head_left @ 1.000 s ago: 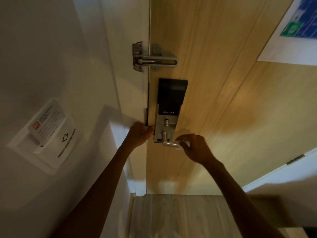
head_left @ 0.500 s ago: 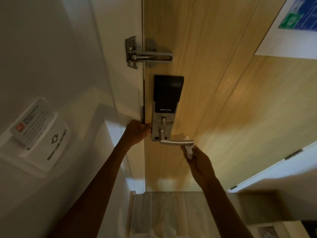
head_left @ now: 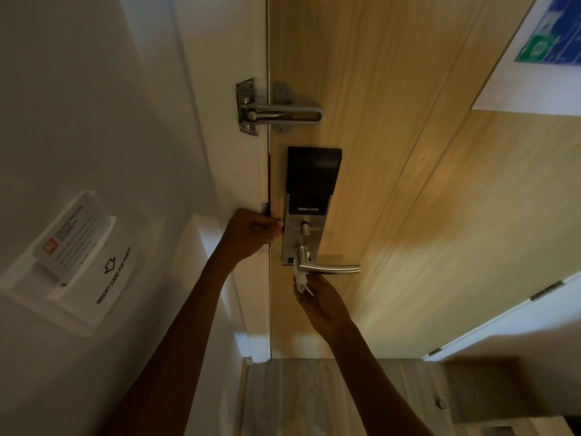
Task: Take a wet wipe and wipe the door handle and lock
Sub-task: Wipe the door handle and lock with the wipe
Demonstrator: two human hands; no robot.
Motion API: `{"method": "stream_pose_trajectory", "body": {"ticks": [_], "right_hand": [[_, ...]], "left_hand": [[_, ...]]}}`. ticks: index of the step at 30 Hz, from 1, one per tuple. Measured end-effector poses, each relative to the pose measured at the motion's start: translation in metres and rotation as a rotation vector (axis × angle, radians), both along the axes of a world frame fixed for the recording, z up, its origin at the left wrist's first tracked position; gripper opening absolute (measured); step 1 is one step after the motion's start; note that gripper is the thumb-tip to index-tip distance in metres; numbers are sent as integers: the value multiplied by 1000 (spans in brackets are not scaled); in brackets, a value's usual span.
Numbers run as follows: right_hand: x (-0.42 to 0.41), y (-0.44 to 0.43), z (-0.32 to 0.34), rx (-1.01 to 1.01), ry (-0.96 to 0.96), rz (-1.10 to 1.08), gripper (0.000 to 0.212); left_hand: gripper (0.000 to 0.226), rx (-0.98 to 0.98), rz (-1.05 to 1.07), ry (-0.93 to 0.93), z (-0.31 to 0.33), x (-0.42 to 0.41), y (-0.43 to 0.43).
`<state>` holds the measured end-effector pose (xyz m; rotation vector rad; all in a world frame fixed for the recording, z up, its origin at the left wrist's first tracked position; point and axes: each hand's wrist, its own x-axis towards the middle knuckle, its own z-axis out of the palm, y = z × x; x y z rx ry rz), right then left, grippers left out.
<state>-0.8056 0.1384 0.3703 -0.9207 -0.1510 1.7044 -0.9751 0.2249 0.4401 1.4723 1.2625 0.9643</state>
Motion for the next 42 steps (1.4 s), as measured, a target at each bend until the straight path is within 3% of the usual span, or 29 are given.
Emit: {"method": "stream_pose_trajectory", "body": {"ticks": [4, 8, 17, 22, 24, 28, 31, 38, 42], "right_hand": [[-6, 13, -1, 25, 99, 39, 23], [-1, 5, -10, 35, 168, 60, 30], [-3, 13, -9, 21, 189, 49, 25], [13, -4, -12, 58, 217, 101, 78], [23, -8, -11, 55, 169, 100, 69], [37, -15, -8, 36, 54, -4, 31], [52, -15, -7, 68, 28, -80, 28], [84, -17, -6, 139, -301, -198, 29], [90, -18, 3, 231, -691, -182, 30]], "left_hand": [[10, -18, 7, -3, 5, 1, 0], [14, -13, -3, 14, 6, 2, -2], [7, -3, 36, 27, 4, 1, 1], [17, 14, 22, 40, 6, 4, 0], [19, 12, 21, 48, 8, 5, -2], [20, 12, 36, 58, 6, 4, -1], [19, 11, 37, 56, 4, 3, 1], [16, 31, 42, 92, 2, 2, 1], [18, 31, 39, 83, 3, 2, 0]]}}
